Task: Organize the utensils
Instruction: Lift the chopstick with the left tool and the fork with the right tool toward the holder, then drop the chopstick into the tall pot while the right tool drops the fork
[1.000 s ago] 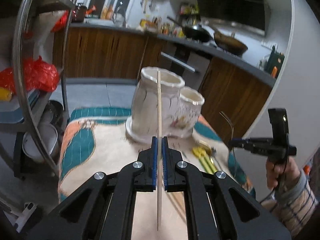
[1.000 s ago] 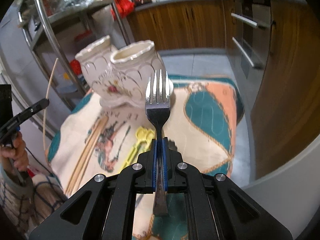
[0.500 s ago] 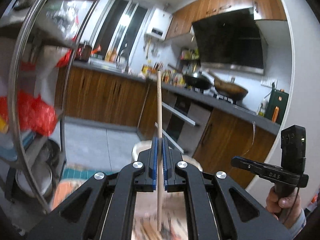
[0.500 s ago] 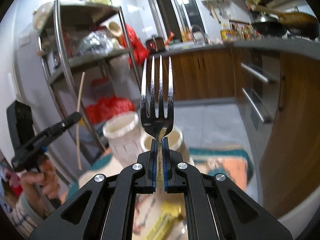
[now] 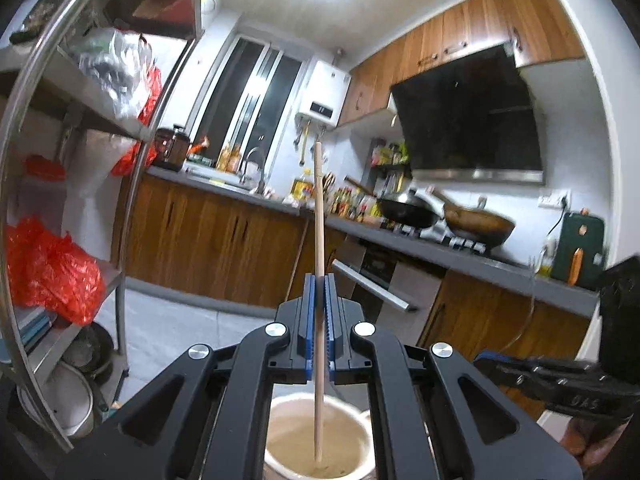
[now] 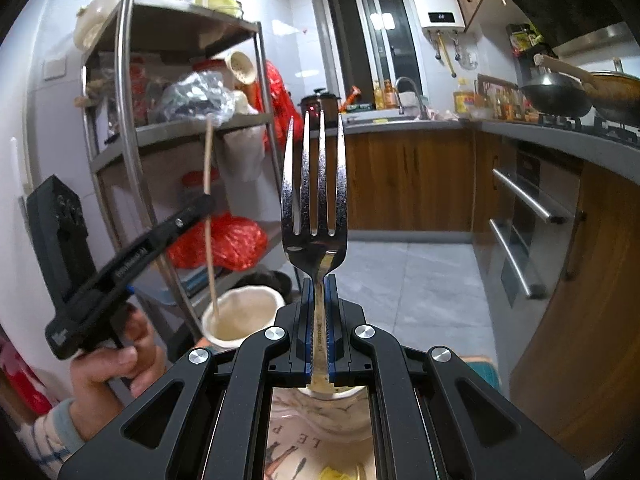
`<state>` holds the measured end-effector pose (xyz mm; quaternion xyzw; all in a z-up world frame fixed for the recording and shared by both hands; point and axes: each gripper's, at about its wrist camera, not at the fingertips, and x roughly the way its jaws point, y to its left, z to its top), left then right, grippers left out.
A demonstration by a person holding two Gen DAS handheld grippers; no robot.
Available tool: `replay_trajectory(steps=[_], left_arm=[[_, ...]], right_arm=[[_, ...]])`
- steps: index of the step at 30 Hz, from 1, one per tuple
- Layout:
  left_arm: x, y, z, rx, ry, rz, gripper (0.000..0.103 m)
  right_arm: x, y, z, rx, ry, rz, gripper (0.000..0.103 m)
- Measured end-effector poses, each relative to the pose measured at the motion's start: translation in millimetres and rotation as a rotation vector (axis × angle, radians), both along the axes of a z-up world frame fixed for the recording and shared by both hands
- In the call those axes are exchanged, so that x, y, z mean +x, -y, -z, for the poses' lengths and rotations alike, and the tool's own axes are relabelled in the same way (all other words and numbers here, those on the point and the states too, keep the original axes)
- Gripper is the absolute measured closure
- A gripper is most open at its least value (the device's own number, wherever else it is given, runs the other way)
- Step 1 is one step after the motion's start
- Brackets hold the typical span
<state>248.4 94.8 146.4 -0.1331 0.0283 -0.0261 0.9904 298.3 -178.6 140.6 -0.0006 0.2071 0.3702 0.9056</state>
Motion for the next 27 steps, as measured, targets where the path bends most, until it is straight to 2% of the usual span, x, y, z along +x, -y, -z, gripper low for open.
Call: replay_trajectory(steps=[8, 12, 20, 25, 26, 27], left_arm=[[-0.2, 13.7, 35.8, 0.08, -0.107, -0.007, 0.099], [0.6, 17.5, 44.5, 0.103, -0.156, -0.022, 0.099], [3.9, 21.8, 48.3, 0.122, -0.201, -0.065, 0.099], [3.7, 19.5, 47.7, 0.121, -0.207, -0.068, 0.097], [3.5, 18.9, 47.5, 0.12, -0.207, -0.069, 0.095], [2.9, 17.7, 47.8, 0.118, -0.21, -0.07, 0.093]], right_arm=[[13.4, -14.7, 29.8, -0.098, -0.074, -0.013, 0.097], [17.6, -25.2, 41.5, -0.135, -0.108, -0.025, 0.097], [23.7, -46.8, 57.6, -0.181, -0.14, -0.034, 0.097], [28.6, -48.4, 59.7, -0.172, -0.142, -0.019, 0.097], [29.2, -48.4, 59.5, -0.165, -0.139, -0.016, 0.095], [29.6, -48.4, 59.6, -0.16, -0.138, -0.012, 0.089]])
